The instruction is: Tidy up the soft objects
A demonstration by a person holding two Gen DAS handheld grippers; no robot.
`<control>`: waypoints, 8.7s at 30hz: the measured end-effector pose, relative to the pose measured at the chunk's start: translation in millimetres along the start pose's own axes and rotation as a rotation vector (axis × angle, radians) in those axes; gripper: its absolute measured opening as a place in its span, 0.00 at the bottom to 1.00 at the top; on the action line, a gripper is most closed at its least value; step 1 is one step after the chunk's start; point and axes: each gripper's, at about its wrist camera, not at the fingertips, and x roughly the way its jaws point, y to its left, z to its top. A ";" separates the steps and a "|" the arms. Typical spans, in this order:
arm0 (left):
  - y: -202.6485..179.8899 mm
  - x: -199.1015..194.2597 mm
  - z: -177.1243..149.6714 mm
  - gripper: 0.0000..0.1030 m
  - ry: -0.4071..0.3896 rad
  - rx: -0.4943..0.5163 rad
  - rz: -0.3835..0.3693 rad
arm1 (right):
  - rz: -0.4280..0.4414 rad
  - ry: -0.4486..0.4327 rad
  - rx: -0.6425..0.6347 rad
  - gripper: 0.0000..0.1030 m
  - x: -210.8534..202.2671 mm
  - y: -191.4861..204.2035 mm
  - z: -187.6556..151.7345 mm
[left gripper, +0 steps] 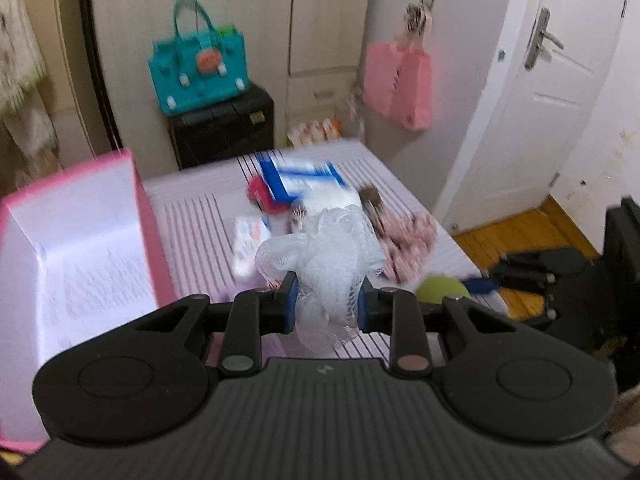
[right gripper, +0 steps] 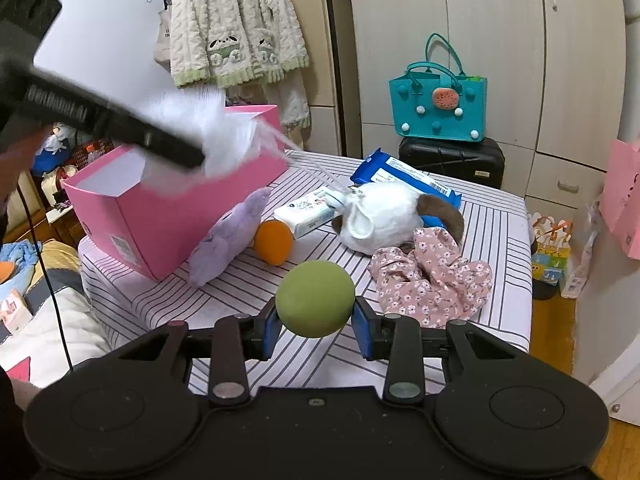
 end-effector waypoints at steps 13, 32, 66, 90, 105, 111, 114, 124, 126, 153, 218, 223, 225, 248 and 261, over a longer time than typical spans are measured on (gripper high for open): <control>-3.9 -14.6 58.5 0.22 -0.094 0.105 0.010 | 0.043 0.031 -0.022 0.41 16.5 2.9 20.0; 28.8 -16.0 43.5 0.19 -0.005 0.035 -0.074 | 0.127 0.158 -0.084 0.41 50.8 19.0 56.3; -57.0 73.4 8.6 0.56 0.068 0.111 -0.207 | 0.023 0.190 -0.017 0.41 23.3 -26.9 6.4; -99.8 217.1 15.8 0.54 0.214 0.084 0.013 | -0.066 0.194 -0.072 0.41 32.4 -92.1 -9.6; -96.9 141.4 4.9 0.06 0.161 0.164 -0.062 | -0.006 0.174 -0.073 0.41 15.2 -77.2 2.2; -85.5 93.8 -4.3 0.06 0.194 0.160 -0.120 | 0.046 0.190 -0.090 0.41 0.8 -53.9 9.7; -76.7 74.2 -9.1 0.06 0.212 0.147 -0.137 | 0.073 0.203 -0.105 0.41 -4.1 -40.1 14.6; -40.2 19.1 -12.9 0.06 0.196 0.112 -0.123 | 0.138 0.209 -0.151 0.41 -6.5 1.5 43.8; -31.7 8.7 -12.5 0.06 0.189 0.105 -0.111 | 0.154 0.205 -0.165 0.41 -6.6 10.1 53.6; 168.7 -27.6 -7.3 0.06 0.070 -0.135 0.212 | 0.218 0.126 -0.475 0.41 105.9 120.0 188.9; 45.8 -39.1 -21.1 0.53 0.059 0.056 0.007 | 0.114 0.224 -0.265 0.63 12.1 56.5 112.3; 25.5 -25.6 -24.7 0.52 0.067 0.070 -0.008 | 0.120 0.219 -0.268 0.66 7.2 46.8 99.5; 19.5 -18.9 -26.2 0.52 0.076 0.066 -0.026 | 0.127 0.221 -0.268 0.69 8.2 42.3 93.5; -23.2 89.2 -58.7 0.54 0.102 -0.019 -0.016 | 0.164 0.214 -0.372 0.81 84.5 -25.7 77.0; -22.3 105.0 -77.6 0.58 0.087 -0.121 0.027 | 0.283 0.248 -0.513 0.88 136.7 -32.7 85.8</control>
